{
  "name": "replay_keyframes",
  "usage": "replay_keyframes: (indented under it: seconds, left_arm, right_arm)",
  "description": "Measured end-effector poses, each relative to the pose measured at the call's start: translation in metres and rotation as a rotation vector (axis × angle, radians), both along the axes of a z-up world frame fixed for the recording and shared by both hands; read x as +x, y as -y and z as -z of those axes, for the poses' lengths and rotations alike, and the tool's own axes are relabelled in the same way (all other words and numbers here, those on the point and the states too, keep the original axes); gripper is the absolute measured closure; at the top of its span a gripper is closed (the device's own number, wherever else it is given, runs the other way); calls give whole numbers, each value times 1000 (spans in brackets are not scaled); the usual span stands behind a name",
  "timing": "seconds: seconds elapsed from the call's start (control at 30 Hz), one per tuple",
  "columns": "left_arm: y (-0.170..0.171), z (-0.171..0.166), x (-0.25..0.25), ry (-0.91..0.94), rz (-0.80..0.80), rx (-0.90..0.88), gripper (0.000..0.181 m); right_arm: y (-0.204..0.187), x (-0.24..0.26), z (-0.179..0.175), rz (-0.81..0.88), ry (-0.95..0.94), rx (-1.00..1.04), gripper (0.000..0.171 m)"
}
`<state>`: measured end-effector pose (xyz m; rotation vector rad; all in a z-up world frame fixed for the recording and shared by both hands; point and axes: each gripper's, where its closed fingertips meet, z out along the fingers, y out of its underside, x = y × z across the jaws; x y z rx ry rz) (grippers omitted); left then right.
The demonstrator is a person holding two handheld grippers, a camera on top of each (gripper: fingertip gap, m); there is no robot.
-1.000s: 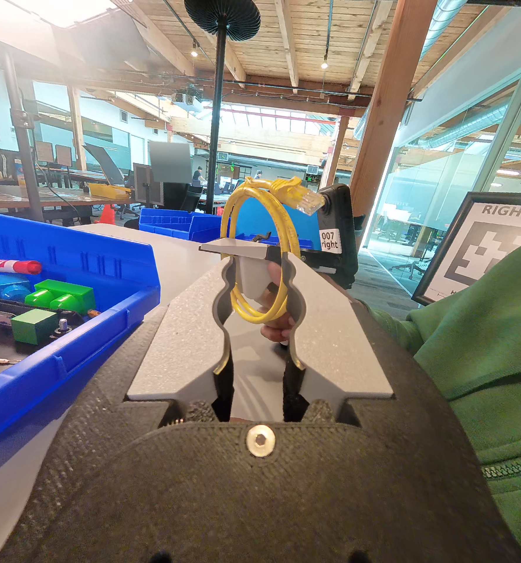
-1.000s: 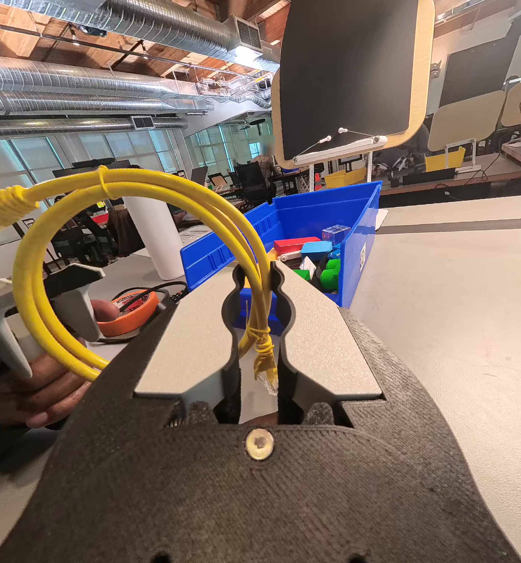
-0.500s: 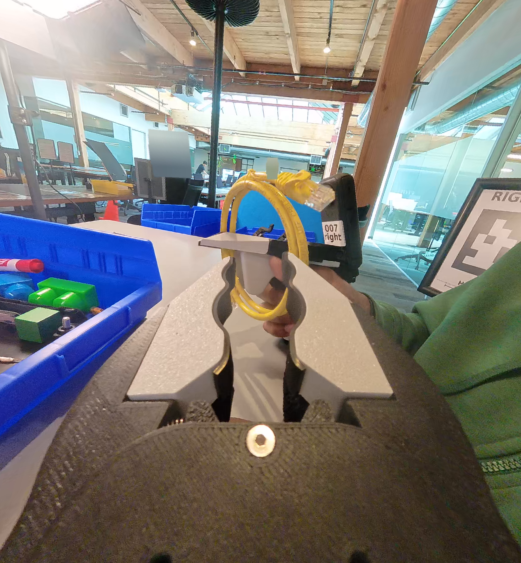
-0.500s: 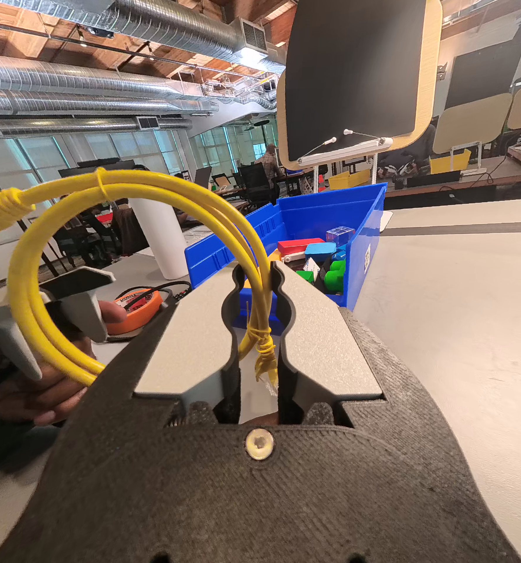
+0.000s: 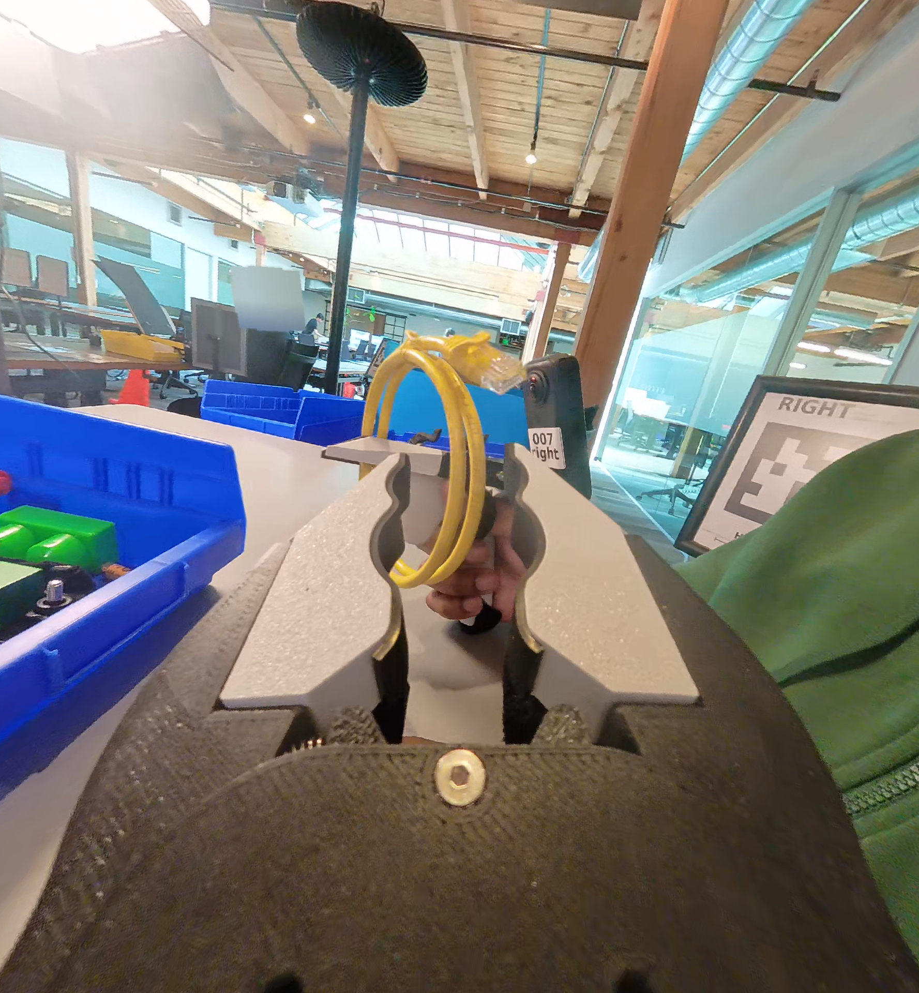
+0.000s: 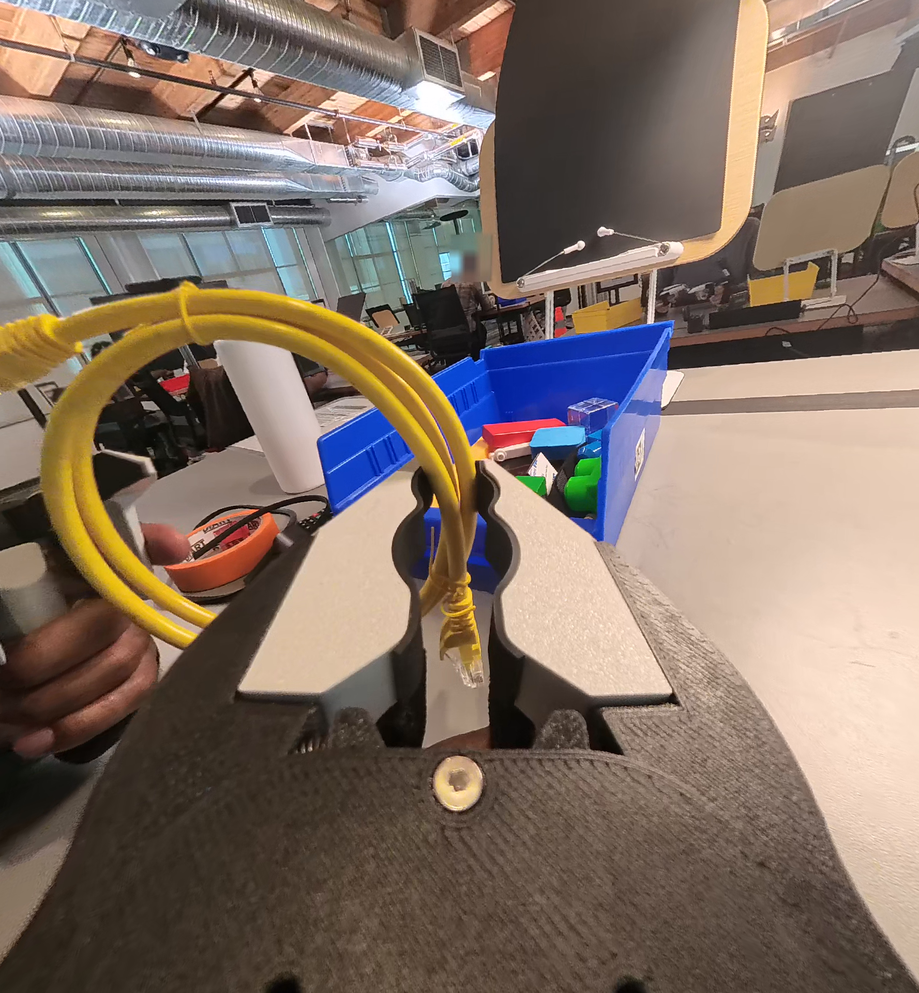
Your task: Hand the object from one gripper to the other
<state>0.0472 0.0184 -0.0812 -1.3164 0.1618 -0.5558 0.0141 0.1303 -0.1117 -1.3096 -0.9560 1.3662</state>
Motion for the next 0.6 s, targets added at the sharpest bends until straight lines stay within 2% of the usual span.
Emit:
replay_keyframes:
  seconds: [0.17,0.3,0.43,0.6]
  left_arm:
    - [-4,10,10,-74,15,-39,146]
    - [-4,15,12,-131,5,-50,169]
    - [-5,15,6,-165,-42,-48,171]
    - [-7,11,-11,-144,-134,-47,174]
  right_arm:
    - [0,0,1,9,10,19,157]
    - [3,-2,2,-1,19,31,157]
    - [3,-2,4,-2,27,26,156]
    - [9,-4,4,-24,36,49,144]
